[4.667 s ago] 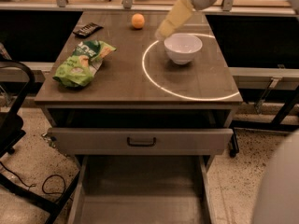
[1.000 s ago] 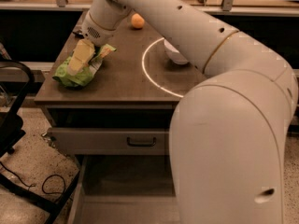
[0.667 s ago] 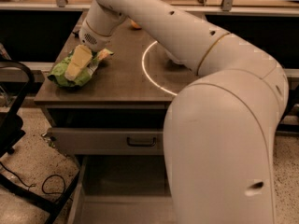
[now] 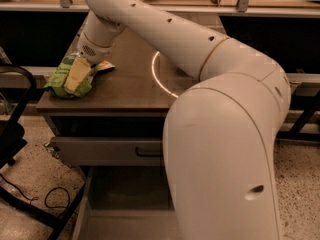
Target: Place green rice chip bag into middle drawer
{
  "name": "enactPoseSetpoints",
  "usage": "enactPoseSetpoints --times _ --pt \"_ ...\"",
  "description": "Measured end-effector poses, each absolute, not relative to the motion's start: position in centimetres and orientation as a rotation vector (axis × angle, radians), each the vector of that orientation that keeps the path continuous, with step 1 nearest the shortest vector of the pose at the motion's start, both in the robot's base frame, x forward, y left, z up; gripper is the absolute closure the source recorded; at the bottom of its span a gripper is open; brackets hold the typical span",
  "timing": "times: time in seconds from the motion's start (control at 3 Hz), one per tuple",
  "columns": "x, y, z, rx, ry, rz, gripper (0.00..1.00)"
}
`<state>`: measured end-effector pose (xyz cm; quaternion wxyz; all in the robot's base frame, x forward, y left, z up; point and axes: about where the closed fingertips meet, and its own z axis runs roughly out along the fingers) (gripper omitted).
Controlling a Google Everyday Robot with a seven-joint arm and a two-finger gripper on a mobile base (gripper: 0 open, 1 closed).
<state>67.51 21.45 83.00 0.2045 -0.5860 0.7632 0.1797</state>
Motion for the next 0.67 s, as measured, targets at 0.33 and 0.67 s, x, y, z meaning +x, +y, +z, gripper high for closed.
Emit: enactPoseSetpoints --times 0.33,0.67 --pt "67.51 21.46 83.35 -1.634 2.128 0.501 0.67" --pt "67.5 21.46 83.47 -1.634 2.128 0.501 0.9"
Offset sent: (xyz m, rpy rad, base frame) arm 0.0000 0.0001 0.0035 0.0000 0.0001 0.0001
